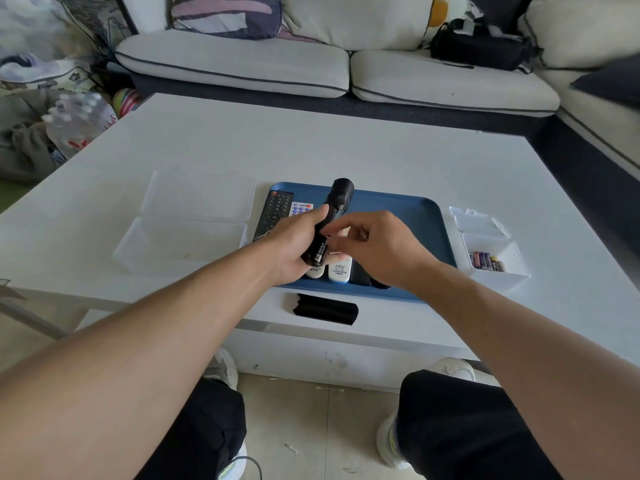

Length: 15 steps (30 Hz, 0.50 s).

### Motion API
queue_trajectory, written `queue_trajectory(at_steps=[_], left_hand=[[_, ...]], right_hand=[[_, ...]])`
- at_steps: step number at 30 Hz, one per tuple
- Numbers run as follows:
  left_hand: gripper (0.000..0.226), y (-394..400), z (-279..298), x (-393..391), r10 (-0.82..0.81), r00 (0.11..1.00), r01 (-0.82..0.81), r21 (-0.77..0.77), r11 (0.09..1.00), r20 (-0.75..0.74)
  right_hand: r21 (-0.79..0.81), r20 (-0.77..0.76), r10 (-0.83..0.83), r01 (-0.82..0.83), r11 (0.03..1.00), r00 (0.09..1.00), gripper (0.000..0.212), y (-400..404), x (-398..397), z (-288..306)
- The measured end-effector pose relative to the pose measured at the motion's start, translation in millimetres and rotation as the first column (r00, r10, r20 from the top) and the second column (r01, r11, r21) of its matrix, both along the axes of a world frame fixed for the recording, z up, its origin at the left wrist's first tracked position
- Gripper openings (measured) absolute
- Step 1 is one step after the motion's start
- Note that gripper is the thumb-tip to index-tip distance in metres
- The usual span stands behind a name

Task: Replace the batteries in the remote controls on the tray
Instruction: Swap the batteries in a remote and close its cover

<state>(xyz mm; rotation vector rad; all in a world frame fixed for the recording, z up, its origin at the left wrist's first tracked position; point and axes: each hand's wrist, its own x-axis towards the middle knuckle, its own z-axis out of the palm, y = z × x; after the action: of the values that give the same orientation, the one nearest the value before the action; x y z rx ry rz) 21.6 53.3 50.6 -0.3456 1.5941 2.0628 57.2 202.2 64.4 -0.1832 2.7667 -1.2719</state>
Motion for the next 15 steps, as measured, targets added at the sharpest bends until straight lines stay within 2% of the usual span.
queue_trajectory(at_steps=[3,7,10,13,15], left_hand=[[0.031,1.7,2.1,2.6,-0.046,0.998,0.046,-0.005,0.999,0.048],[0.024,4.4,1.4,1.6,-0.057,0.995,0.061,-0.050,0.997,0.077],[0.027,4.1,0.0,1.9,-0.067,0.993,0.071,-0.039,0.997,0.099],[0.031,4.5,-1.5,4.6,-0.057,0.993,0.060,-0.026,0.998,0.102],[0.033,5.5,-2.2,5.0,-0.023,0.994,0.023,0.003,1.000,0.102]], right_hand=[[0.177,-0.074,0.082,-0.068,0.982,0.994,0.012,-2.0,0.5,-7.7],[0.227,-0.043,0.098,-0.086,0.970,0.994,0.010,1.5,-4.6,-9.3],[0.271,-0.038,0.134,-0.118,0.955,0.990,0.011,1.4,-3.2,-6.0],[0.428,-0.078,0.180,-0.131,0.894,0.981,0.013,-0.4,0.4,-3.8],[0.549,-0.187,0.253,-0.113,0.828,0.949,0.016,-2.9,1.0,-6.4]])
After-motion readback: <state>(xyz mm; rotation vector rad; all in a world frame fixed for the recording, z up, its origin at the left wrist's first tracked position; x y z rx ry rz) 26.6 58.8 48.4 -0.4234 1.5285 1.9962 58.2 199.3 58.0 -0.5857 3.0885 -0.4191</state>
